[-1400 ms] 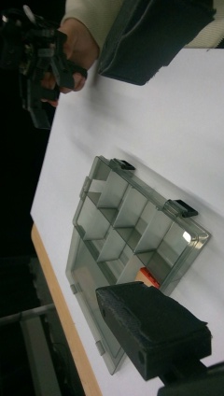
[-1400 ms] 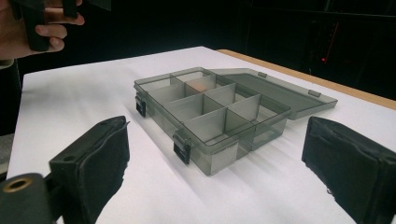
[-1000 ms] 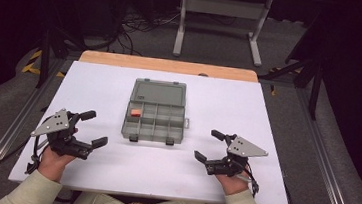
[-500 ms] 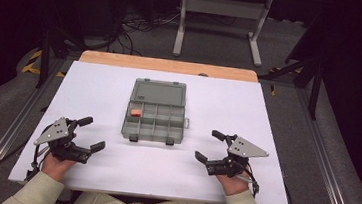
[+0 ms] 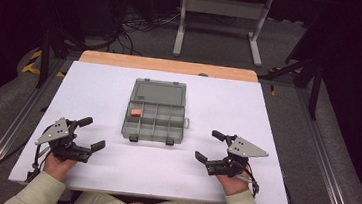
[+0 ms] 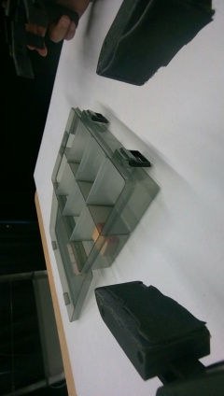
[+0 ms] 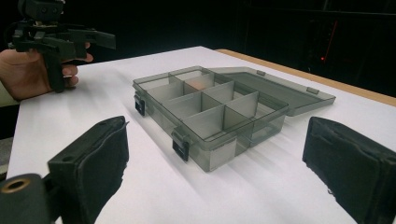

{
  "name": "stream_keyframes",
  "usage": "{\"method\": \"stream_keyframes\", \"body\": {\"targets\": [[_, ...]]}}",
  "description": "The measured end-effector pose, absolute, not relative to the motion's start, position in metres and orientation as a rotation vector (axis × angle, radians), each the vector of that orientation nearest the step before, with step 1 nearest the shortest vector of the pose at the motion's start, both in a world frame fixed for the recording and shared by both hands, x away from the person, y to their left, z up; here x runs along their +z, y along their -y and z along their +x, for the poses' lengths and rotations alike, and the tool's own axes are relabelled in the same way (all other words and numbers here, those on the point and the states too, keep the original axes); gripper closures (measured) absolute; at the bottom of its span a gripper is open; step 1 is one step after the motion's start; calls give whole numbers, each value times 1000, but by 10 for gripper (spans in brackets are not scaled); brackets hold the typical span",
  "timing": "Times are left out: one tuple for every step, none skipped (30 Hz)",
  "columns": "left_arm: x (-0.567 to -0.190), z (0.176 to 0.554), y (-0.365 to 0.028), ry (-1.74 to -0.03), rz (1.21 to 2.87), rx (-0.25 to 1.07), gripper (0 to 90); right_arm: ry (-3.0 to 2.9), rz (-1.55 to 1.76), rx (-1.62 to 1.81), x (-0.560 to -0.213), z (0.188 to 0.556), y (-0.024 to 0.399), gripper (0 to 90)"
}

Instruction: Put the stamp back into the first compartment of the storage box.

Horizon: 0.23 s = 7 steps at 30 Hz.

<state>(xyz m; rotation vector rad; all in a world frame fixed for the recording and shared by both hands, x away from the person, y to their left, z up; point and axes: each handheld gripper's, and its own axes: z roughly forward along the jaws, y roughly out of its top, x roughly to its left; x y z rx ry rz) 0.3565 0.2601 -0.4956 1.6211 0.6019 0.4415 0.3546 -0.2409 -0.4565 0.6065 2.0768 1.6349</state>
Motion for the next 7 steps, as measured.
{"method": "stream_keyframes", "body": {"targets": [[-495,356,-260,-603,1625,447,7,-2078,607,1634,-457,355,241,73],[-495,356,-260,-605,1628,445,7,-2078,607,1634,-457,355,241,73],[-495,356,-260,-604,1635,444,7,-2079,606,1632,-457,355,241,73],[-495,356,-259,-603,1635,445,7,-2080,606,1631,-457,355,240,74],[-495,356,-259,-603,1635,445,7,-2080,606,1631,-457,355,240,73],[-494,356,-260,-599,1643,453,6,-2079,606,1633,-457,355,241,73],[-494,356,-260,-599,1643,453,7,-2079,606,1633,-457,355,241,73]]}}
